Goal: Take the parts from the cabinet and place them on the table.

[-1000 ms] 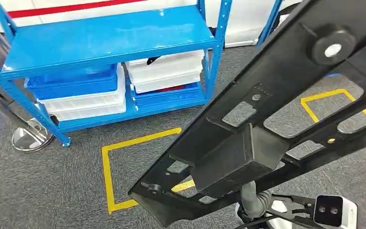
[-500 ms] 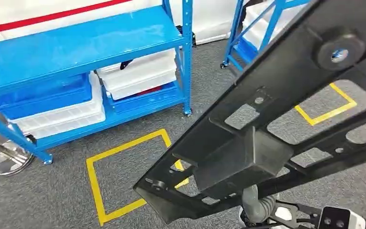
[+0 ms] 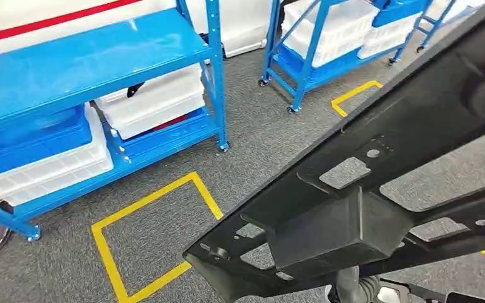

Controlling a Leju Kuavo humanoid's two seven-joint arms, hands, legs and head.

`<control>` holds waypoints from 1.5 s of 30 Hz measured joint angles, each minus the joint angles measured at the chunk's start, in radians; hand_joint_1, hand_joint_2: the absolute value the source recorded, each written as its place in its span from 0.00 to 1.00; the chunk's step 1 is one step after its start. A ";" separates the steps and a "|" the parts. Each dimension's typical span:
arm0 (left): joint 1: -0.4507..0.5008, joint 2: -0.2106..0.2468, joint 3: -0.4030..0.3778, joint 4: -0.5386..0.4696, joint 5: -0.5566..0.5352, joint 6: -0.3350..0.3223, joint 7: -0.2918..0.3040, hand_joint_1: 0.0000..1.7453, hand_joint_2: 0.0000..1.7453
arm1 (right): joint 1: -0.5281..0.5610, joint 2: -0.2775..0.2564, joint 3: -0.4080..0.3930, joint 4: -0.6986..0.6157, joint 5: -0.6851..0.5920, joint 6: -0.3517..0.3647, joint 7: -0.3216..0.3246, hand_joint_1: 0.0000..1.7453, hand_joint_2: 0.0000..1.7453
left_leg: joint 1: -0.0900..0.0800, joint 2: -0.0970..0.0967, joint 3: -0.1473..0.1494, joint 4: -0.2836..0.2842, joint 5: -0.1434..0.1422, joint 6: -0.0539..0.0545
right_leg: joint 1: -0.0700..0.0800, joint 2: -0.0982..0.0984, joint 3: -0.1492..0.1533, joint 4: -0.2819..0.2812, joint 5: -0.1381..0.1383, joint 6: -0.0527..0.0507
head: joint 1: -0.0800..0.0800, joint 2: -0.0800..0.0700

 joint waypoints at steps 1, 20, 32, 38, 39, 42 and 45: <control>-0.002 0.000 -0.001 0.000 0.003 0.000 0.005 0.00 1.00 | -0.003 0.000 0.000 0.004 -0.009 0.005 0.000 1.00 1.00 | -0.001 0.007 0.002 0.000 -0.001 -0.002 | 0.003 -0.019 0.056 -0.096 0.036 -0.007 | 0.000 0.000; 0.006 -0.013 -0.023 0.000 0.020 0.042 0.049 0.00 1.00 | -0.033 -0.014 0.036 0.069 -0.041 -0.013 0.001 1.00 1.00 | 0.018 -0.133 0.004 0.017 -0.024 -0.040 | 0.005 0.102 0.048 -0.151 0.054 -0.018 | 0.000 0.000; 0.007 -0.058 -0.012 0.000 0.077 0.072 0.021 0.00 1.00 | -0.078 -0.020 0.057 0.134 -0.030 0.015 0.031 1.00 1.00 | 0.008 0.000 0.009 0.007 -0.017 -0.007 | 0.001 -0.020 0.037 -0.086 0.042 0.007 | 0.003 0.000; 0.004 -0.066 -0.007 0.000 0.085 0.074 0.041 0.00 1.00 | -0.107 -0.018 0.093 0.160 -0.072 -0.002 0.069 1.00 1.00 | -0.002 0.042 0.017 0.006 -0.031 -0.035 | 0.014 -0.023 0.066 -0.167 0.039 -0.031 | 0.003 0.000; 0.001 -0.066 -0.003 0.000 0.087 0.075 0.041 0.00 1.00 | -0.112 -0.016 0.099 0.165 -0.078 -0.007 0.074 1.00 1.00 | 0.005 -0.001 0.010 0.026 -0.048 -0.039 | 0.012 -0.017 0.069 -0.172 0.043 -0.036 | 0.003 0.000; 0.004 -0.064 0.005 0.000 0.087 0.076 0.043 0.00 1.00 | -0.128 -0.011 0.114 0.181 -0.087 -0.009 0.081 1.00 1.00 | 0.006 -0.053 -0.097 0.250 -0.158 -0.046 | 0.011 0.011 0.067 -0.171 0.043 -0.047 | 0.002 0.000; 0.010 -0.061 0.023 0.000 0.087 0.092 0.055 0.00 1.00 | -0.128 -0.010 0.124 0.194 -0.111 -0.010 0.090 1.00 1.00 | 0.007 -0.054 -0.130 0.290 -0.124 -0.049 | 0.011 0.046 0.068 -0.166 0.043 -0.047 | 0.002 0.000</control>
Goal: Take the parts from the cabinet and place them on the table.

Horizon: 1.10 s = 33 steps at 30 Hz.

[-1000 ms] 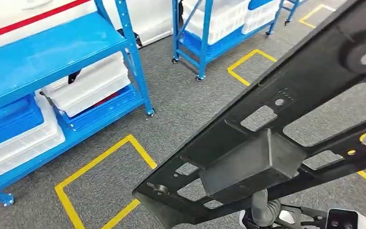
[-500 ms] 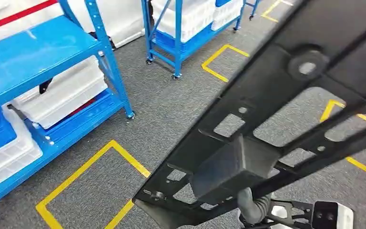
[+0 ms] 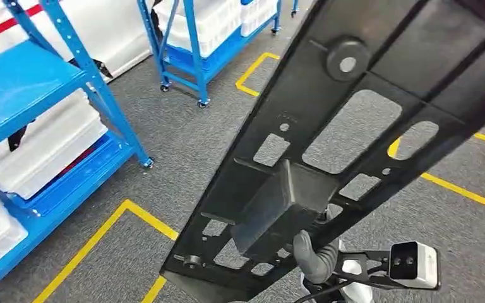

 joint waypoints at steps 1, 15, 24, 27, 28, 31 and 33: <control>0.000 0.003 0.017 0.000 0.000 0.006 0.001 0.00 1.00 | -0.001 0.001 0.005 0.005 -0.010 0.006 0.006 1.00 1.00 | 0.002 -0.003 0.034 -0.083 0.054 0.001 | -0.001 0.014 0.001 0.002 -0.001 0.001 | 0.000 0.000; 0.011 0.013 0.154 0.000 -0.081 0.055 -0.023 0.00 1.00 | -0.023 0.014 -0.013 0.059 -0.037 0.025 -0.036 1.00 1.00 | 0.000 0.023 0.112 -0.284 0.127 0.052 | -0.010 -0.033 -0.166 0.315 -0.123 0.056 | 0.007 0.000; -0.009 0.035 0.107 0.000 -0.146 -0.047 -0.042 0.00 1.00 | 0.029 0.009 -0.079 0.027 -0.024 -0.013 -0.068 1.00 1.00 | -0.009 0.093 0.135 -0.289 0.108 0.018 | 0.008 -0.064 0.003 -0.013 -0.002 0.017 | 0.006 0.000; -0.010 0.045 0.103 0.001 -0.146 -0.051 -0.042 0.00 1.00 | 0.031 0.010 -0.082 0.024 -0.024 -0.013 -0.068 1.00 1.00 | -0.002 0.010 0.075 -0.149 0.020 0.012 | -0.001 -0.043 0.010 -0.020 0.002 0.006 | 0.003 0.000; -0.008 0.048 0.101 0.000 -0.146 -0.051 -0.042 0.00 1.00 | 0.033 0.009 -0.082 0.024 -0.024 -0.013 -0.068 1.00 1.00 | -0.001 0.002 0.027 -0.050 -0.023 0.009 | -0.001 -0.032 0.009 -0.020 0.002 0.006 | 0.004 0.000; -0.004 0.052 0.096 0.000 -0.145 -0.050 -0.037 0.00 1.00 | 0.032 0.010 -0.082 0.028 -0.021 -0.011 -0.068 1.00 1.00 | 0.002 0.001 -0.023 0.029 -0.013 0.005 | -0.002 0.002 0.009 -0.015 0.001 0.006 | 0.004 0.000; -0.006 0.059 0.095 0.001 -0.142 -0.039 -0.026 0.00 1.00 | 0.019 0.011 -0.082 0.037 -0.029 -0.010 -0.068 1.00 1.00 | 0.007 -0.007 0.046 -0.135 0.088 0.002 | -0.006 0.029 0.011 -0.005 -0.004 0.013 | 0.004 0.000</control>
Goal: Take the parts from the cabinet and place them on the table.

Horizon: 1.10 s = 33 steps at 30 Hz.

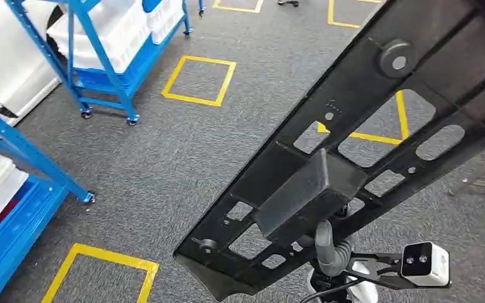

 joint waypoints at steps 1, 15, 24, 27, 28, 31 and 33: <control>-0.001 0.005 -0.002 0.000 -0.001 0.003 0.003 0.00 1.00 | -0.007 0.001 0.000 0.003 -0.003 -0.002 -0.001 1.00 1.00 | 0.005 -0.023 0.037 -0.083 0.041 -0.003 | -0.002 0.010 -0.001 0.008 -0.005 0.006 | 0.000 0.000; -0.005 0.028 -0.040 0.003 -0.015 0.003 -0.025 0.00 1.00 | -0.023 0.003 -0.005 0.016 -0.009 0.000 -0.015 1.00 1.00 | -0.012 0.055 0.059 -0.130 0.027 0.050 | 0.003 -0.069 -0.114 0.215 -0.062 0.033 | 0.006 0.000; -0.010 0.030 -0.052 0.004 -0.021 0.004 -0.028 0.00 1.00 | -0.026 0.004 -0.008 0.016 -0.006 0.010 -0.018 1.00 1.00 | -0.015 0.031 0.052 -0.074 -0.025 0.015 | 0.015 -0.087 0.002 -0.014 0.003 -0.012 | 0.003 0.000; -0.003 0.031 -0.059 0.004 -0.021 0.003 -0.026 0.00 1.00 | -0.018 0.008 -0.008 0.016 -0.002 0.010 -0.016 1.00 1.00 | -0.010 0.008 -0.061 0.149 -0.120 0.006 | 0.014 -0.053 0.002 -0.012 0.001 -0.016 | 0.003 0.000; -0.001 0.031 -0.060 0.004 -0.021 0.003 -0.024 0.00 1.00 | -0.014 0.008 -0.008 0.018 -0.002 0.008 -0.015 1.00 1.00 | -0.007 0.008 -0.080 0.175 -0.112 0.002 | 0.013 -0.038 0.003 -0.010 0.001 -0.015 | 0.003 0.000; -0.002 0.032 -0.064 0.004 -0.020 0.003 -0.022 0.00 1.00 | -0.012 0.009 -0.008 0.027 -0.003 -0.003 -0.006 1.00 1.00 | 0.005 -0.005 -0.005 -0.014 0.021 -0.009 | 0.002 0.003 0.003 0.008 -0.010 -0.002 | 0.003 0.000; -0.001 0.031 -0.066 0.004 -0.017 0.002 -0.021 0.00 1.00 | -0.014 0.011 -0.011 0.034 -0.008 -0.005 0.003 1.00 1.00 | 0.012 -0.076 0.036 -0.106 0.026 -0.015 | 0.004 0.022 -0.009 0.032 -0.022 0.013 | 0.002 0.000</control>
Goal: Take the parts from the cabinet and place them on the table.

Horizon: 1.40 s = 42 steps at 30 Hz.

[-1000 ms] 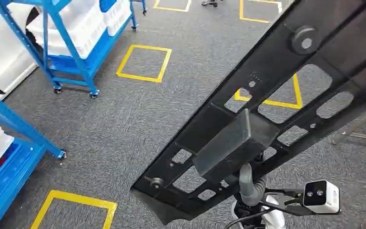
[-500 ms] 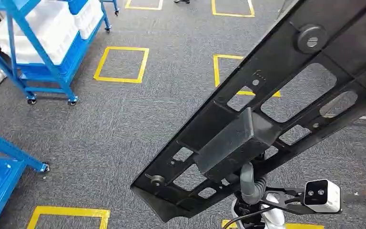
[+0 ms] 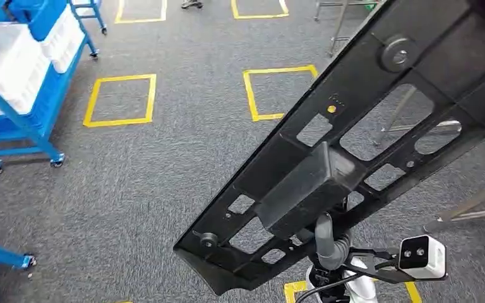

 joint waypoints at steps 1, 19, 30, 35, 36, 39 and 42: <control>-0.002 0.000 0.000 0.000 0.000 0.000 0.000 0.00 1.00 | 0.000 0.005 -0.003 0.004 -0.001 -0.002 0.004 1.00 1.00 | 0.000 0.009 -0.001 0.005 0.002 0.018 | -0.002 0.011 -0.007 0.001 0.002 0.004 | -0.001 0.000; -0.002 -0.007 -0.022 0.000 -0.007 -0.007 -0.001 0.00 1.00 | 0.016 0.019 -0.062 0.033 -0.017 0.026 0.019 1.00 1.00 | -0.019 0.187 0.030 -0.030 -0.001 0.040 | 0.030 -0.158 -0.002 -0.026 0.011 -0.003 | 0.008 0.000; -0.001 0.000 -0.026 0.001 0.002 -0.004 -0.006 0.00 1.00 | 0.054 0.031 -0.079 0.014 0.005 0.044 0.018 1.00 1.00 | -0.009 0.040 -0.015 0.010 0.036 0.018 | 0.002 -0.014 0.024 -0.033 0.010 -0.007 | 0.005 0.000; -0.003 -0.001 -0.031 0.000 0.000 -0.004 -0.003 0.00 1.00 | 0.056 0.034 -0.081 0.005 0.006 0.044 0.019 1.00 1.00 | -0.008 0.038 -0.007 -0.012 0.021 0.046 | 0.000 0.030 -0.001 -0.018 0.008 0.019 | 0.004 0.000; -0.005 -0.003 -0.032 0.001 0.000 -0.003 -0.003 0.00 1.00 | 0.059 0.034 -0.082 0.005 0.006 0.045 0.019 1.00 1.00 | -0.007 0.048 -0.005 -0.016 0.023 0.052 | 0.001 -0.005 -0.002 -0.004 -0.002 0.023 | 0.004 0.000; -0.002 0.000 -0.035 0.001 0.002 -0.001 -0.003 0.00 1.00 | 0.054 0.034 -0.082 0.005 0.005 0.049 0.019 1.00 1.00 | -0.011 0.078 -0.004 -0.017 0.020 0.062 | -0.002 -0.082 -0.097 0.184 -0.102 0.038 | 0.013 0.000; 0.000 0.000 -0.036 0.001 0.002 -0.001 -0.003 0.00 1.00 | 0.057 0.034 -0.084 0.005 0.005 0.050 0.019 1.00 1.00 | -0.013 0.112 -0.002 -0.017 0.016 0.063 | -0.004 -0.088 -0.147 0.267 -0.100 0.039 | 0.013 0.000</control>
